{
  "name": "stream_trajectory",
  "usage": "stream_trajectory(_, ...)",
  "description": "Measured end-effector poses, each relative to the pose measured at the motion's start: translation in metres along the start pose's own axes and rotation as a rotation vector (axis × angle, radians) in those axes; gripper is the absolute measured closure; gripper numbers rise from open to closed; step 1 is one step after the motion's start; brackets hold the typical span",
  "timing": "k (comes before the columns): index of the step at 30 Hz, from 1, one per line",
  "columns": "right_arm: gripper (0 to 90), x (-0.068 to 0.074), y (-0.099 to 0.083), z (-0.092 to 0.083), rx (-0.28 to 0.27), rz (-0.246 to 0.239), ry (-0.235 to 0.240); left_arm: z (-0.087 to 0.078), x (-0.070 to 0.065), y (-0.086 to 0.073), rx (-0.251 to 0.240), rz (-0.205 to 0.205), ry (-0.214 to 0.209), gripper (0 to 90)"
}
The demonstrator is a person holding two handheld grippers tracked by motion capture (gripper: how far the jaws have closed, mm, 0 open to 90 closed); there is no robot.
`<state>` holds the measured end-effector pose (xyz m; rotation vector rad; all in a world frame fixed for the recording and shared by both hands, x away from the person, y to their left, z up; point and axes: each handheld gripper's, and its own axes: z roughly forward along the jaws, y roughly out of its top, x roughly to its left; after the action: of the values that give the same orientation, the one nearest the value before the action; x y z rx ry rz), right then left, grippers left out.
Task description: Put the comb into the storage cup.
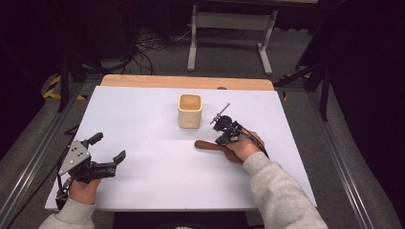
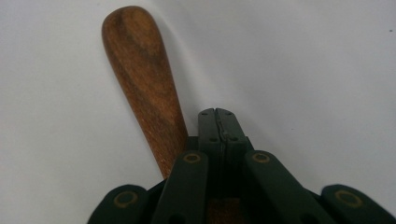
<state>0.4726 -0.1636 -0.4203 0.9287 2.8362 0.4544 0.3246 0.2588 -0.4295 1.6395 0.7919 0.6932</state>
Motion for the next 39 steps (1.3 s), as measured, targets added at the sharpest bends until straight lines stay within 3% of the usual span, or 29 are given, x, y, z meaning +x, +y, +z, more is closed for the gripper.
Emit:
stream_trajectory(15,90.0,0.028,-0.009,-0.007,0.03,-0.055,0.036,0.0,-0.001,0.0,-0.003,0.0,-0.003,3.1)
stream_trajectory(31,90.0,0.045,-0.039,-0.015,0.048,-0.087,0.064,0.002,-0.002,0.001,0.002,0.001,-0.008,3.1)
stream_trajectory(39,90.0,0.05,-0.058,-0.021,0.052,-0.075,0.058,0.002,-0.003,0.001,0.004,0.002,-0.01,3.1)
